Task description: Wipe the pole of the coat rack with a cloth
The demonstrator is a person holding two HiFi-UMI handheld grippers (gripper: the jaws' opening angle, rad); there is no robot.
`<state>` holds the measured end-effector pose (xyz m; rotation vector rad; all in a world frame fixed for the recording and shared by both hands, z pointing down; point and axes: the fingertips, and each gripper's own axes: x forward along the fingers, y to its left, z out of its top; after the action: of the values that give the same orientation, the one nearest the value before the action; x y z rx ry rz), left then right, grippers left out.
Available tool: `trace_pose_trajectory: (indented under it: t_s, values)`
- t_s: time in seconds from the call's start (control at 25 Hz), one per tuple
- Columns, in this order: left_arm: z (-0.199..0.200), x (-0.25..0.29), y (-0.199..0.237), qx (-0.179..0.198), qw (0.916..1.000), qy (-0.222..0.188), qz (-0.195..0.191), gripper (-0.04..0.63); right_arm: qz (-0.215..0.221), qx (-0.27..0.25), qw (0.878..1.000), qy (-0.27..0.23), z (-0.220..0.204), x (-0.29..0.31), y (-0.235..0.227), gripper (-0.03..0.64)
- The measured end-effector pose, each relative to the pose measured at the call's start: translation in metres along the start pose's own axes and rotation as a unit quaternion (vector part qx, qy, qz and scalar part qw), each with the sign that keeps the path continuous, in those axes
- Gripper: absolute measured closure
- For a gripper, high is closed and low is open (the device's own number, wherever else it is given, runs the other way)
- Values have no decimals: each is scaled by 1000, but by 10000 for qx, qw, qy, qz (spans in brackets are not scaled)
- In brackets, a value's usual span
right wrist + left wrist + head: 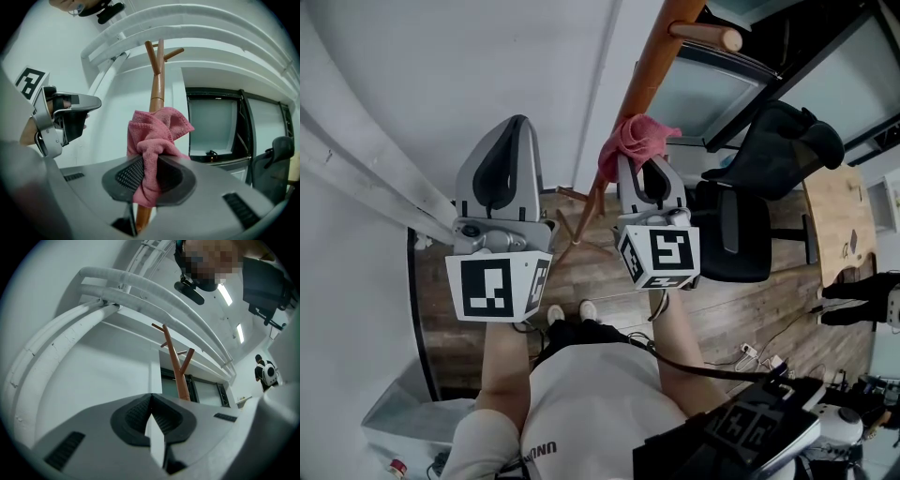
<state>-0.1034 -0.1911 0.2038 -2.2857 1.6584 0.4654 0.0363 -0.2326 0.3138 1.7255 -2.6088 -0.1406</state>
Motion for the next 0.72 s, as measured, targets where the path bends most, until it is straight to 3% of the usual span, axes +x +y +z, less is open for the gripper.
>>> trace_pose_trajectory:
  t_s: [0.72]
  values:
    - [-16, -11, 2, -96, 9997, 178, 102, 581, 36, -138, 9995, 285, -29, -4, 8, 543]
